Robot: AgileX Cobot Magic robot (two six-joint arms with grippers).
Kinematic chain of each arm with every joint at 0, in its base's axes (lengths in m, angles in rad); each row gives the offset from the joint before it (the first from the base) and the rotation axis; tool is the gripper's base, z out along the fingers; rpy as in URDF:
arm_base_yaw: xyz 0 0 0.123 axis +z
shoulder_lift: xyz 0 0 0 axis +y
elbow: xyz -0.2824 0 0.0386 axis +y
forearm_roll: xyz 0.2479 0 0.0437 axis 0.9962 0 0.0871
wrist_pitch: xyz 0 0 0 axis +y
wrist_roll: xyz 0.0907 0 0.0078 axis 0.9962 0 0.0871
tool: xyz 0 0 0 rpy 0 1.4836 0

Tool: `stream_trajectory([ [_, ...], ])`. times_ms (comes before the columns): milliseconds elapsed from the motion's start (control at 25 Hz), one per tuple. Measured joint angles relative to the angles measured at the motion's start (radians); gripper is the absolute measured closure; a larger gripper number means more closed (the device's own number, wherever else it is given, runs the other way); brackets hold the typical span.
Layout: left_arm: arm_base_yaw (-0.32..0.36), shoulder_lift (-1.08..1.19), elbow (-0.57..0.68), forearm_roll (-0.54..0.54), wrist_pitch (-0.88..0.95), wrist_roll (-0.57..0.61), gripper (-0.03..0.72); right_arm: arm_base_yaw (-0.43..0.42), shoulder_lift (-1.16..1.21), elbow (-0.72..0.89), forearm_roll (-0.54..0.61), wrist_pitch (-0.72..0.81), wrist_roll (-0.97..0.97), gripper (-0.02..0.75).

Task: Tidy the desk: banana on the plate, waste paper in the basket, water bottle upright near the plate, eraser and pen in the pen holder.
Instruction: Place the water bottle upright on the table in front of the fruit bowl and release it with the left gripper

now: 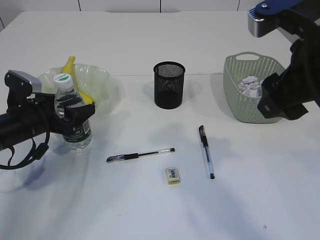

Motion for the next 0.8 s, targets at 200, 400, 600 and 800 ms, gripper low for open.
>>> stream_trajectory([
  [200, 0.0, -0.041, 0.0, -0.002, 0.0, -0.001, 0.09, 0.0, 0.0, 0.0, 0.0, 0.0, 0.0, 0.189],
  [400, 0.0, -0.063, 0.0, -0.004, 0.0, -0.001, 0.094, 0.0, 0.0, 0.0, 0.0, 0.001, 0.0, 0.189],
  [600, 0.0, -0.096, 0.0, -0.002, 0.0, -0.007, 0.095, 0.0, 0.0, 0.0, 0.0, 0.003, 0.0, 0.189],
  [800, 0.0, -0.142, 0.002, 0.002, 0.0, -0.057, 0.095, 0.0, 0.0, 0.0, 0.0, 0.003, 0.0, 0.189],
])
